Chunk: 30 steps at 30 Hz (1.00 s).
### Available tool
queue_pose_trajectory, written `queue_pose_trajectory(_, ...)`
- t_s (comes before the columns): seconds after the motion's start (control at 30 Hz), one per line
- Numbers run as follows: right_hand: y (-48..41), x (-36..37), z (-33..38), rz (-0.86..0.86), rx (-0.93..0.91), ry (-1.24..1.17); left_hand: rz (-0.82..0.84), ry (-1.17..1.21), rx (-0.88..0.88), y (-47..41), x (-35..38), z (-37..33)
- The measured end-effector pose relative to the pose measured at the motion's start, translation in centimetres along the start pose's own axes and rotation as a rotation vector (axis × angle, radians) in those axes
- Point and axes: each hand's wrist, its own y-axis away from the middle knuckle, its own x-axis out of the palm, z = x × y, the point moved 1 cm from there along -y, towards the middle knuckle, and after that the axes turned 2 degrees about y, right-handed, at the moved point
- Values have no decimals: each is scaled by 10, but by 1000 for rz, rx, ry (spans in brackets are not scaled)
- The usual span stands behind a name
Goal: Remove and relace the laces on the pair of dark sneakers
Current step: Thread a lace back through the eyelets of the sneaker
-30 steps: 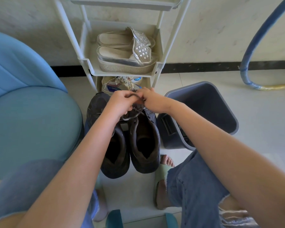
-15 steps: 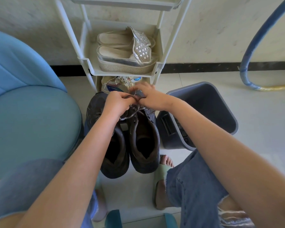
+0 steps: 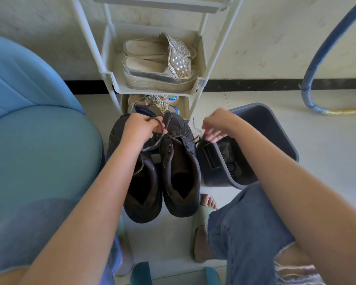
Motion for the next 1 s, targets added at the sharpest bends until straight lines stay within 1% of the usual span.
queue_pose_trajectory(0.07,3,11,-6,200,161,11,51,-72,-42,2,3,-3)
queue_pose_trajectory(0.1,2,18,-8,264,202,-32,94,-112,-78,3,4,-6)
queue_pose_trajectory(0.13,-1,24,-9,289,223,-93,136,-168,-113,5,5,-8)
queue_pose_trajectory(0.17,-5,30,-11,278,230,-155,173,-250,-135,7,6,-10)
queue_pose_trajectory(0.23,-16,37,-14,186,210,-243,235,-427,-147,13,8,-12)
queue_pose_trajectory(0.3,-24,39,-14,88,170,-356,275,-504,-173,16,10,-10)
queue_pose_trajectory(0.33,-26,39,-12,45,130,-410,272,-476,-186,16,11,-10)
queue_pose_trajectory(0.37,-26,37,-7,5,68,-428,251,-396,-184,18,11,-11)
queue_pose_trajectory(0.43,-19,34,8,-25,-124,-499,163,-157,-119,16,11,-12)
queue_pose_trajectory(0.5,-6,33,23,74,-318,-664,96,32,-14,15,10,-16)
queue_pose_trajectory(0.53,0,32,28,122,-387,-675,84,108,6,14,10,-18)
queue_pose_trajectory(0.57,6,32,32,157,-446,-610,86,175,1,15,10,-19)
queue_pose_trajectory(0.63,13,35,35,235,-530,-366,123,281,-25,15,11,-21)
queue_pose_trajectory(0.7,18,39,33,362,-511,-181,159,374,13,17,12,-22)
queue_pose_trajectory(0.77,18,40,29,458,-457,-151,108,440,81,19,10,-22)
queue_pose_trajectory(0.8,16,38,28,454,-442,-182,68,426,119,19,8,-23)
queue_pose_trajectory(0.83,15,35,29,420,-432,-259,51,374,152,18,5,-23)
queue_pose_trajectory(0.87,12,31,29,391,-421,-403,74,293,174,18,4,-24)
queue_pose_trajectory(0.9,10,28,31,409,-400,-606,145,209,184,19,3,-25)
queue_pose_trajectory(0.93,9,25,32,468,-376,-809,250,135,188,19,6,-24)
queue_pose_trajectory(0.97,8,24,33,526,-358,-957,361,66,183,21,9,-22)
queue_pose_trajectory(1.0,8,24,35,563,-348,-1036,458,-11,167,23,13,-21)
